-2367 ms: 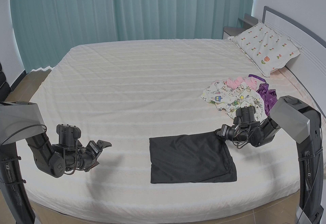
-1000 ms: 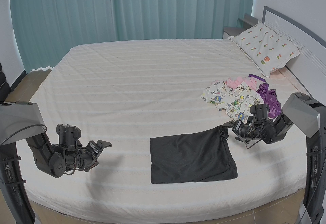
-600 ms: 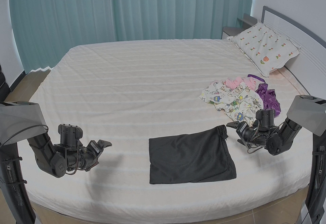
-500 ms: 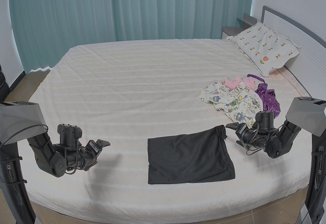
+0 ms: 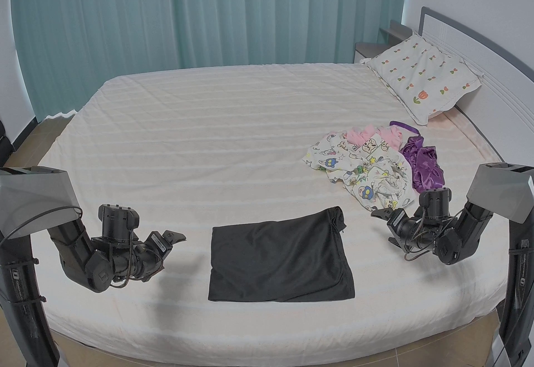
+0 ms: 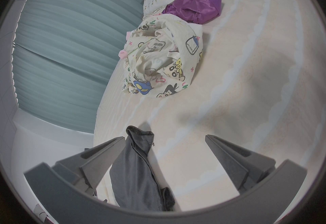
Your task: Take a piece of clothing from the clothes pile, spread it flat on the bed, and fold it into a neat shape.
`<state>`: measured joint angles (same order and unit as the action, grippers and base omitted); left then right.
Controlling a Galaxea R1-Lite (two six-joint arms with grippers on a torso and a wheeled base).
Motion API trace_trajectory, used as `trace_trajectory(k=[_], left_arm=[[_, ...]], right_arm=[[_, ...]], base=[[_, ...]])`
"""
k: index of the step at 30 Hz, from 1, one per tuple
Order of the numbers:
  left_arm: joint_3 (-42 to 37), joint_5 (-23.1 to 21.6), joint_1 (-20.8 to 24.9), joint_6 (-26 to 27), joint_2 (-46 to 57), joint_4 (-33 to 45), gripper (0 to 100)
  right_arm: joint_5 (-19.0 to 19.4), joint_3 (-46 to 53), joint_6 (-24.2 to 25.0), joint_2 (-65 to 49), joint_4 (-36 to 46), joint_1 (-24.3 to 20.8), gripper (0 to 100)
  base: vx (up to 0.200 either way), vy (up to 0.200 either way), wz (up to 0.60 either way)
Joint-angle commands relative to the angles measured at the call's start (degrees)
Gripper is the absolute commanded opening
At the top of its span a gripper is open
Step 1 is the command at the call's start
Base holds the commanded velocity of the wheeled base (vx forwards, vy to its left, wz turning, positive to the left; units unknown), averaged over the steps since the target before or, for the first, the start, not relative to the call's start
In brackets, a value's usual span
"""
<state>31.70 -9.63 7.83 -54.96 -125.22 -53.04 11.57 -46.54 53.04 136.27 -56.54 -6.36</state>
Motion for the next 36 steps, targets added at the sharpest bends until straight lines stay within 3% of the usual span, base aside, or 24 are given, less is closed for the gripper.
trace_trajectory(k=[1,7,12,15,32,36], left_arm=[[-0.3,0.1,4.0,0.0,0.9,0.0,100],[2.6,2.6,10.3,2.5,-3.2,0.0,100],[3.5,9.1,12.5,16.5,-7.6,0.0,100],[5.1,10.0,12.9,20.6,-9.5,-1.5,100],[14.8,10.1,15.4,21.6,-15.1,-1.8,100],[15.8,10.1,15.4,24.0,-16.1,-1.7,100]], right_arm=[[0.0,0.0,-0.1,0.3,-0.1,-0.4,100],[-0.1,1.0,-0.3,0.6,-1.9,-1.4,100],[-0.1,2.1,-0.3,0.7,-3.8,-1.5,100],[-0.1,2.2,-0.3,0.6,-3.8,-1.6,100],[-0.1,2.2,-0.3,0.6,-4.2,-2.2,100],[-0.1,2.2,-0.3,0.6,-4.2,-2.4,100]], base=[[0.0,0.0,0.0],[0.0,0.0,0.0],[0.0,0.0,0.0],[0.0,0.0,0.0],[0.0,0.0,0.0],[0.0,0.0,0.0]])
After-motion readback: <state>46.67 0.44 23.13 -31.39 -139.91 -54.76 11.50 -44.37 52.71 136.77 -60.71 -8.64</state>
